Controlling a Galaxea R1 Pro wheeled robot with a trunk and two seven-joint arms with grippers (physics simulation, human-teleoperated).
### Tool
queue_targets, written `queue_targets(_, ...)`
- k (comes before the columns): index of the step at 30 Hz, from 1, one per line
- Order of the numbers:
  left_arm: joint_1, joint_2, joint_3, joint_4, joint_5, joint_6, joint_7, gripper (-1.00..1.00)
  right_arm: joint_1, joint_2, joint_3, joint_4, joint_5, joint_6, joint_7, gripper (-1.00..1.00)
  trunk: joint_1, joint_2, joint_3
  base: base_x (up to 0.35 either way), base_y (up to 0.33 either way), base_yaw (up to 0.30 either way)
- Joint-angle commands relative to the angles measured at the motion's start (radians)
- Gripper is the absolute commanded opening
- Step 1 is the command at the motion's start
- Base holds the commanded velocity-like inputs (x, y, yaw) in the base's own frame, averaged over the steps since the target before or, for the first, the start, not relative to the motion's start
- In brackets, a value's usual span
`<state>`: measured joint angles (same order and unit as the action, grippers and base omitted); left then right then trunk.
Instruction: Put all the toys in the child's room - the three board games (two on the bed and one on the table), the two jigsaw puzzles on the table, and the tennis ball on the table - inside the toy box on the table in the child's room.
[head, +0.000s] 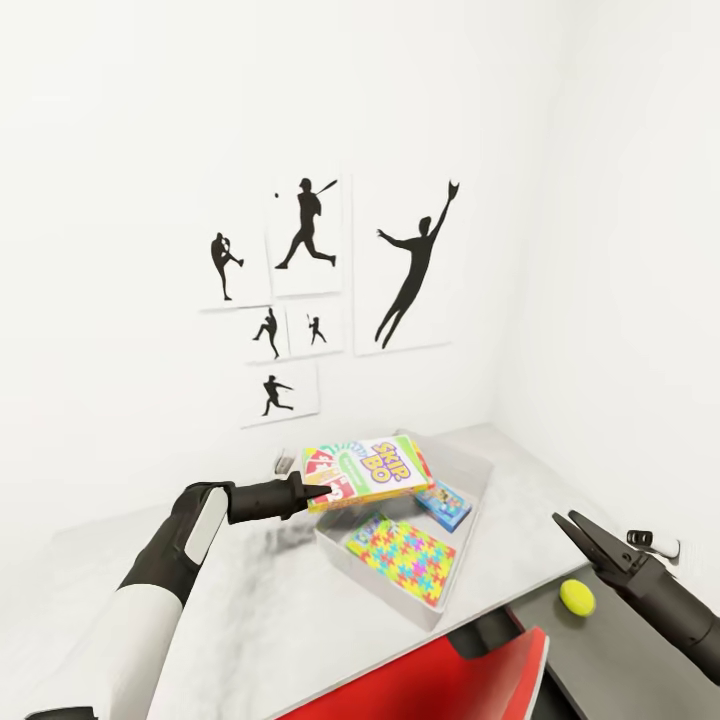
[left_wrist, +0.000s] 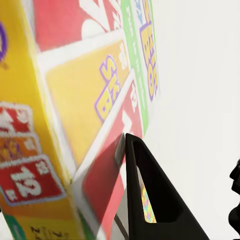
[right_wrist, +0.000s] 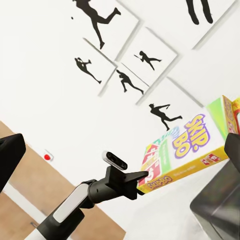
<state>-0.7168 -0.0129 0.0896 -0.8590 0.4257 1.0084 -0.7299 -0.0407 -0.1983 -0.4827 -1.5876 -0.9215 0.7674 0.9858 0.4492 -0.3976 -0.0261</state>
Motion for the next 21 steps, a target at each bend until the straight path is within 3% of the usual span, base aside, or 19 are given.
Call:
queue_targets(1,-0.001,-0.001,0.004,0.0,-0.004,0.005,-0.007,-1.0,-0.001,0.0,-0.001,0.0,-0.003,0.006,0.001,1.0,0.001,-0.002,-0.002,0.065,0.035,0.0)
queue_targets(10,-0.001,-0.002,0.004,0.0,-0.004,0.004,-0.007,-1.0,-0.001,0.0,-0.001,0.0,-0.003,0.006,0.001,1.0,0.001,-0.002,-0.002,0.076,0.009,0.004)
queue_targets(21,-0.001,-0.002,0.004,0.0,-0.004,0.004,-0.007,-1.0,-0.001,-0.001,-0.001,0.001,-0.003,0.006,0.001,1.0,0.001,-0.002,0.001,0.036,0.0,0.092)
